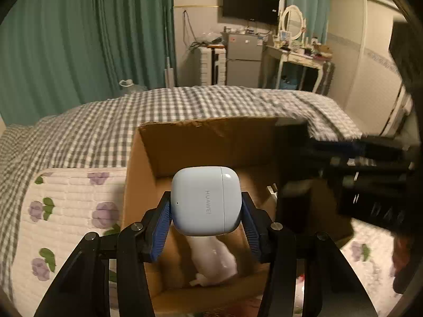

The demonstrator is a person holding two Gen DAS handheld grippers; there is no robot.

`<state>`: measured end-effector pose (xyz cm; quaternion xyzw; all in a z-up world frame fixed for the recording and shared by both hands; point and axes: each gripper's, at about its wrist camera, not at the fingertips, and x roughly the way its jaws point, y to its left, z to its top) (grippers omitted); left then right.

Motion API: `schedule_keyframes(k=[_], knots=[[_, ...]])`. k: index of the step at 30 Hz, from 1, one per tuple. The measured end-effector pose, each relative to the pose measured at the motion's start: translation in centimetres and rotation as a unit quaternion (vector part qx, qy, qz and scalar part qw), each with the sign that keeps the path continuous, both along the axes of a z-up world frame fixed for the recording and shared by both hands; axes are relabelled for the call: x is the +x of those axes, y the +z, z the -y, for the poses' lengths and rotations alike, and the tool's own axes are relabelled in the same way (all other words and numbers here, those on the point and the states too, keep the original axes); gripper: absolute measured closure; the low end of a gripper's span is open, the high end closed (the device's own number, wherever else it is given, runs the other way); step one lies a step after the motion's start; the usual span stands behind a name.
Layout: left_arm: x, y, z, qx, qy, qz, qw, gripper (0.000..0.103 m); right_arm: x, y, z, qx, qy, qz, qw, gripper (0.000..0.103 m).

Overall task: Organize rigid objects
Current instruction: 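Drop the earbud case and black speaker into the box, opening both tools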

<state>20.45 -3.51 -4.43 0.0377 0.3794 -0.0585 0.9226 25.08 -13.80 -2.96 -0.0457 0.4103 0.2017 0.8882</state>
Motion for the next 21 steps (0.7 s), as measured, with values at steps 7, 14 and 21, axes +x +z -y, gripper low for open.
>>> schedule_keyframes(k=[7,14,21], knots=[[-1.8,2.4,0.0,0.019,0.02,0.042,0.9987,0.038,-0.9,2.0,1.5,0.022,-0.032,0.038,0.998,0.031],[-7.3,4.7,-1.1,0.017,0.037,0.054,0.9977,0.035,-8.6,4.5,4.0,-0.01,-0.054,0.089,0.995,0.009],[-11.6,2.2,-1.9,0.01,0.052,0.035,0.998,0.034,-14.2,2.6,4.4,-0.026,-0.073,0.078,0.994,0.007]])
